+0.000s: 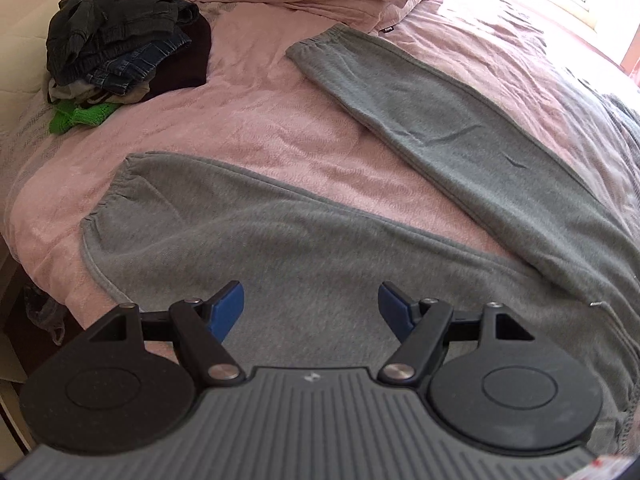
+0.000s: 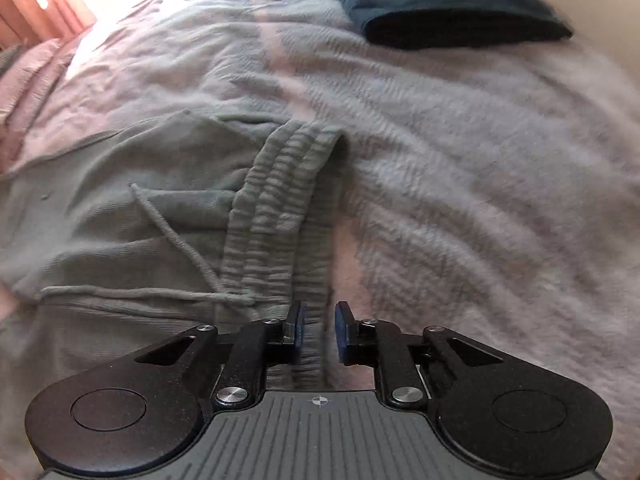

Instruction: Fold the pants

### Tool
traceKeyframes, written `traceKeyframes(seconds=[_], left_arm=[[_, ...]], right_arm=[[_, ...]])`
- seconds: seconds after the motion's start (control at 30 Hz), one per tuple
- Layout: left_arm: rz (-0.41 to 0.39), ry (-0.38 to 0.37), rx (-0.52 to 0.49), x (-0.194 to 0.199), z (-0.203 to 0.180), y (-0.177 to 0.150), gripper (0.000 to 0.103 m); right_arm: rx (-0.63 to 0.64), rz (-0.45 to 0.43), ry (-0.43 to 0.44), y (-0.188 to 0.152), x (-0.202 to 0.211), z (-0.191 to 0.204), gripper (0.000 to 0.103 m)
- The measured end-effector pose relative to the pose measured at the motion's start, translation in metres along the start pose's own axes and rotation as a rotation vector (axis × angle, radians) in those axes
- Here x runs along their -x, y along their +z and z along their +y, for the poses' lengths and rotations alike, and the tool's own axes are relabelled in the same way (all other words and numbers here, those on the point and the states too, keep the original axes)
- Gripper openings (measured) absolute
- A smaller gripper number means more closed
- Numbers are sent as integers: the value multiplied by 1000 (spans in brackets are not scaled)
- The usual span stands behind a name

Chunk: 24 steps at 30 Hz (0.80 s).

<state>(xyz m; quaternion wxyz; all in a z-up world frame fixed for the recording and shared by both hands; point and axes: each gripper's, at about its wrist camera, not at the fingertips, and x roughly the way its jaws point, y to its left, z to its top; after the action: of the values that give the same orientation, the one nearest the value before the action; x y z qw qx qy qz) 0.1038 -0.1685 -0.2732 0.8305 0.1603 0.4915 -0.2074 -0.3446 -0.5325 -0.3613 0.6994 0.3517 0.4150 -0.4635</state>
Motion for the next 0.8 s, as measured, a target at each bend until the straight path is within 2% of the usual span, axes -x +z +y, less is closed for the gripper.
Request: traceKeyframes(seconds=[0.03,0.07,0.13,0.2,0.27,0.33,0.4,0.47,0.53,0.6,0.67,0.73,0.77,0.8], left_arm=[[-2,9,-25,1,1,-3,71],[0,15,-53,1,1,-6,71],[11,13,-92,-3,2,-13,71],[29,3,-118,-9,2,-22,71],[49,-7,-151,-17,3,-30,71],[64,-15,-189,-23,7,-37,71],[74,-21,-218,-27,18,-40,71],[83,-26,-221,-31,35,-42,71],[100,-22,-214,-36,52,-41,71],[97,-30,-211,-38,68,-41,71],[103,-36,-219,-41,79,-41,71],[111,-40,-219,-43,90,-42,71],[118,-46,-210,-44,96,-43,71],[126,-52,-197,-45,104,-44,71]], right_arm=[[37,-58,15,-4,14,9,17],[80,-88,65,-10,26,18,19],[191,-87,174,-30,42,45,28],[294,-60,261,-59,44,73,29],[417,0,236,-92,31,93,29],[490,95,62,-124,1,94,28],[382,59,102,-135,9,72,28],[332,80,94,-129,22,67,28],[291,37,64,-127,40,66,29],[224,-17,118,-131,57,65,29],[189,11,153,-143,57,72,29],[236,85,92,-161,47,85,29],[209,81,59,-168,47,89,29],[125,63,54,-174,52,85,29]])
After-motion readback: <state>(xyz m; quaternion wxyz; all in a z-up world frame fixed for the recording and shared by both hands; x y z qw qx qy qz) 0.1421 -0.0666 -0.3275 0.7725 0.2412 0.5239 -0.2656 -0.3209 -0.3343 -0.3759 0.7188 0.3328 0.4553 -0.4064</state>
